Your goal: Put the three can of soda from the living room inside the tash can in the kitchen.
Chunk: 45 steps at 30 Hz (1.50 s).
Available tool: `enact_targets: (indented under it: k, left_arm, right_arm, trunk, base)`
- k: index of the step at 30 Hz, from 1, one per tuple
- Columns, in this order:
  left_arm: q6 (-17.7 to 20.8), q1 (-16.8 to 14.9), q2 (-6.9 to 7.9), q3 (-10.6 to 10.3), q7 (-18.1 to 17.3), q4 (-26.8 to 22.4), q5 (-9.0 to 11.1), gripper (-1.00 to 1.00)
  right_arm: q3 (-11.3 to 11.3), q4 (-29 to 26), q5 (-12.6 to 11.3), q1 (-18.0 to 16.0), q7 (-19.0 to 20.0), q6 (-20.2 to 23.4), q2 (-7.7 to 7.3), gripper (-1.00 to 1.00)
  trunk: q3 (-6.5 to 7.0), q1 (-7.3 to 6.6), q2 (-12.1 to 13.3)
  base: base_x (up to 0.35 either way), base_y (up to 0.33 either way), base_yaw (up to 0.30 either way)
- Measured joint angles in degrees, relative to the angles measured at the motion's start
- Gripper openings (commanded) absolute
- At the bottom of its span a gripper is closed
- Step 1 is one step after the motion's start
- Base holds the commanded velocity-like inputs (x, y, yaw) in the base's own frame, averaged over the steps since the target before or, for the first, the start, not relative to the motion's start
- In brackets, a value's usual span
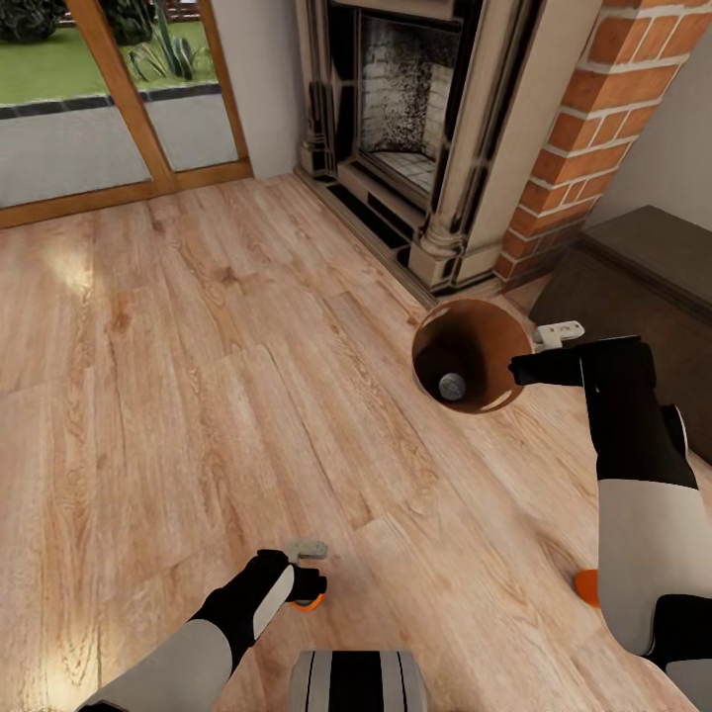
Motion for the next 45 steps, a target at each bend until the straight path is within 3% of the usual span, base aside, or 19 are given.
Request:
enact_targets:
  k: [9, 10, 24, 45]
  left_arm:
    - [-0.01, 0.00, -0.11, 0.00, 0.64, 0.03, 0.05, 1.00]
    - [-0.02, 0.00, -0.11, 0.00, 0.65, 0.03, 0.05, -1.00]
    - [-0.12, 0.00, -0.06, 0.00, 0.65, -0.19, 0.41, -1.00]
    - [-0.04, 0.00, -0.11, 0.01, 0.56, -0.15, 0.15, -1.00]
  right_arm:
    - [0.05, 0.01, 0.17, 0.00, -0.09, -0.07, 0.01, -1.00]
    - [0.07, 0.00, 0.14, 0.00, -0.10, -0.06, 0.02, -1.00]
    - [0.17, 0.02, 0.12, 0.01, -0.09, -0.04, 0.08, -1.00]
    - [0.06, 0.04, -0.05, 0.00, -0.11, -0.04, 0.02, -1.00]
  trunk:
    - [0.00, 0.00, 0.00]
    - [0.00, 0.00, 0.00]
    - [0.00, 0.00, 0.00]
    - [4.65, -0.55, 0.28]
  base:
    - [0.000, 0.000, 0.000]
    - [0.000, 0.000, 0.000]
    - [0.000, 0.000, 0.000]
    - [0.000, 0.000, 0.000]
